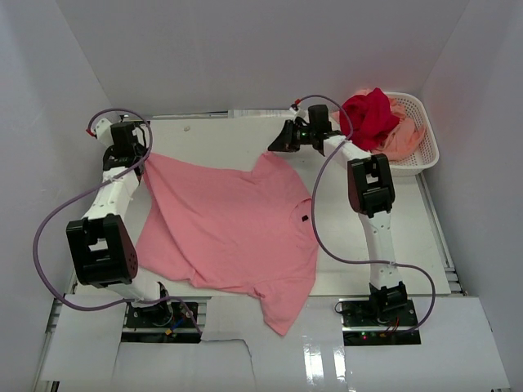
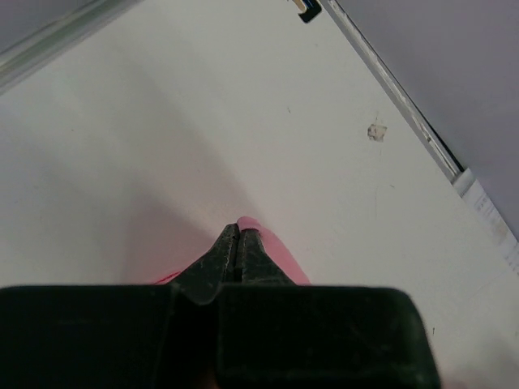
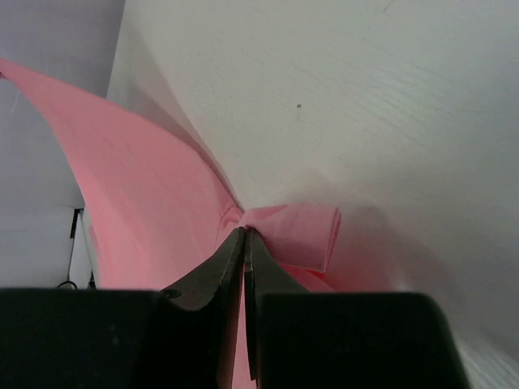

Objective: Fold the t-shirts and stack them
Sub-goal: Flatten out the tshirt

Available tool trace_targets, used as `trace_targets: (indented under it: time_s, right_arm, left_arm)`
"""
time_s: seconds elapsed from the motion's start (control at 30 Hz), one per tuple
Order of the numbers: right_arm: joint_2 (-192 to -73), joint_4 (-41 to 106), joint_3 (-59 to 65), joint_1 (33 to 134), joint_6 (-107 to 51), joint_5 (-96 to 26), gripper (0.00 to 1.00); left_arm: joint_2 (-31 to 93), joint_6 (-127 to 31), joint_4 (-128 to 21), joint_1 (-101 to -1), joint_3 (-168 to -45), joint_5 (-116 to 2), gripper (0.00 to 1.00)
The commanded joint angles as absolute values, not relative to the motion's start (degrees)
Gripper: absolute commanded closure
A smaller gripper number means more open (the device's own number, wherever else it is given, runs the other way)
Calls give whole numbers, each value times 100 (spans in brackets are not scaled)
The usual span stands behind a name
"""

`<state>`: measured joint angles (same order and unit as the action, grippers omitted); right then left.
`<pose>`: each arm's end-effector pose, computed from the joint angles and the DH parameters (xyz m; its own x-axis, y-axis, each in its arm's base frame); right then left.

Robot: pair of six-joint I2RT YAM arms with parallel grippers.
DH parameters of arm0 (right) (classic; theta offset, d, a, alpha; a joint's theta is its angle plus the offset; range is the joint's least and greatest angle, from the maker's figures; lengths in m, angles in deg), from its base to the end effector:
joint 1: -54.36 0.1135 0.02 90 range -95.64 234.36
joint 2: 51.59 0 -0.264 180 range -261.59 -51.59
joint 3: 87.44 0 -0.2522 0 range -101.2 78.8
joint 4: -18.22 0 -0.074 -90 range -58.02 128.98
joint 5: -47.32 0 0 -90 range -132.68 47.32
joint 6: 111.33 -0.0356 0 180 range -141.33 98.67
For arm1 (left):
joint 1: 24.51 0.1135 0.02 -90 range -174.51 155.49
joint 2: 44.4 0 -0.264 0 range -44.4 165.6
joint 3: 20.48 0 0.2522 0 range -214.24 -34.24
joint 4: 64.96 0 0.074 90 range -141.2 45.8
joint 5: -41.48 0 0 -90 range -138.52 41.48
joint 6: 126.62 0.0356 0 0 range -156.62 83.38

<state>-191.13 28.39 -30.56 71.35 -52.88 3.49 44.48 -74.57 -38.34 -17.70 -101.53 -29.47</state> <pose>0.5194 0.1856 0.1694 -0.7935 0.1365 -0.5931 -0.4742 0.4722 0.7431 0.3496 0.0534 0.2822 -0.2096 -0.6105 -0.7638 -0.6446 0.6737 -0.3615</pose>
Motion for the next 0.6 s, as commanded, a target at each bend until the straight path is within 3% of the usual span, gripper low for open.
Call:
trace_targets:
  time_s: [0.0,0.2,0.27,0.3,0.47,0.5,0.57]
  right_arm:
    - [-19089,4050,-3827,7510,-4464,128,92]
    - [-19028,4419,-3800,7537,-3989,-172,91]
    - [-19019,4876,-3932,7554,-3471,-155,78]
    - [-18897,5060,-3871,7589,-3103,-381,65]
    - [-17887,4537,-2608,7616,-2459,-1296,50]
    - [-17555,4386,-2257,7616,-2362,-1419,32]
    - [-17315,4385,-2096,7616,-2239,-1499,32]
  left_arm:
    - [4410,-7371,-3784,-1607,-10315,-2830,100]
    - [4551,-7327,-3810,-1598,-10289,-2883,100]
    - [4603,-7327,-3819,-1598,-10306,-2892,100]
    - [4647,-7327,-3819,-1598,-10315,-2909,100]
    - [4700,-7362,-3828,-1598,-10289,-3050,100]
    - [4709,-7362,-3828,-1598,-10262,-3085,100]
    - [4718,-7353,-3837,-1598,-10245,-3094,100]
